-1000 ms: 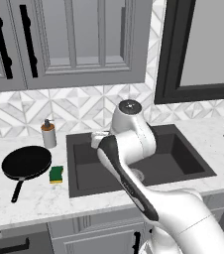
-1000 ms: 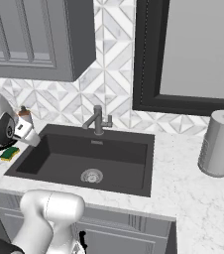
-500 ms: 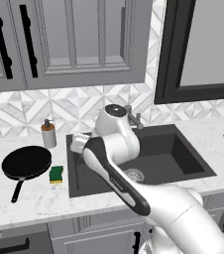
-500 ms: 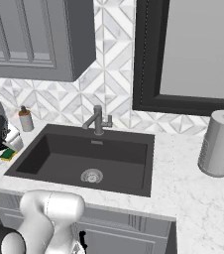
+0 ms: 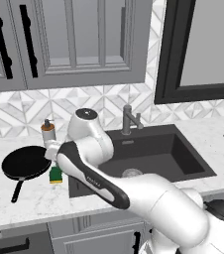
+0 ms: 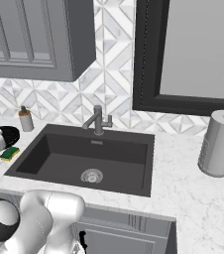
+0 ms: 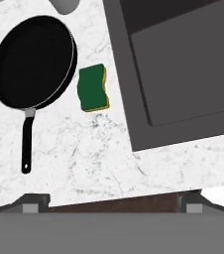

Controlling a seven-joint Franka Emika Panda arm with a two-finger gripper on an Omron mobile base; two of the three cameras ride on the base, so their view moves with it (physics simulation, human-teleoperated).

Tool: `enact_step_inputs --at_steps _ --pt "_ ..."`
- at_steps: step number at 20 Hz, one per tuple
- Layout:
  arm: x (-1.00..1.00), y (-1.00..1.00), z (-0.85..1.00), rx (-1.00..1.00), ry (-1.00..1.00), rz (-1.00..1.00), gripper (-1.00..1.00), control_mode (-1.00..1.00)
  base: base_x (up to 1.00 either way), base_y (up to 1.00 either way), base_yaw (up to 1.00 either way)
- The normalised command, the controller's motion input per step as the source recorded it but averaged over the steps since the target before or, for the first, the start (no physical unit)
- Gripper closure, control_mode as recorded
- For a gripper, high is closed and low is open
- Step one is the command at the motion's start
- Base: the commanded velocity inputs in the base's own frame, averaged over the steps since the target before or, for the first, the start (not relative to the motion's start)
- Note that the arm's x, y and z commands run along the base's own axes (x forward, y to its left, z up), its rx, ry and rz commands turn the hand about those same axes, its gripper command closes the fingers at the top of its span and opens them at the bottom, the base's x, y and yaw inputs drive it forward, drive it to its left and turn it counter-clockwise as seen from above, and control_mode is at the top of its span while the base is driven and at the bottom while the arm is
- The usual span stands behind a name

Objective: Pick the pan and sponge and place them into the sink. Then turn on the water.

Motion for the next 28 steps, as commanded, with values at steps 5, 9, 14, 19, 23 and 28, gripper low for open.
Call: enact_step_inputs --at_steps 5,9,14,19,23,28 --pt "0.03 0.73 0.00 -0.02 0.11 0.02 -1.00 -1.00 0.00 0.00 0.00" --pt "0.03 0.62 -0.11 -0.08 0.03 0.02 -1.00 -1.00 0.00 0.00 0.00" --pt "0.05 0.54 -0.29 -0.09 0.00 0.01 -1.00 -1.00 0.00 0.00 0.00" --pt "0.25 0.51 -0.22 -0.05 0.03 0.00 -1.00 -1.00 0.00 0.00 0.00" --pt "0.31 0.38 -0.16 -0.02 0.07 0.00 -1.00 -1.00 0.00 0.00 0.00" --pt "0.34 0.34 -0.20 -0.02 0.08 0.00 -1.00 -1.00 0.00 0.00 0.00"
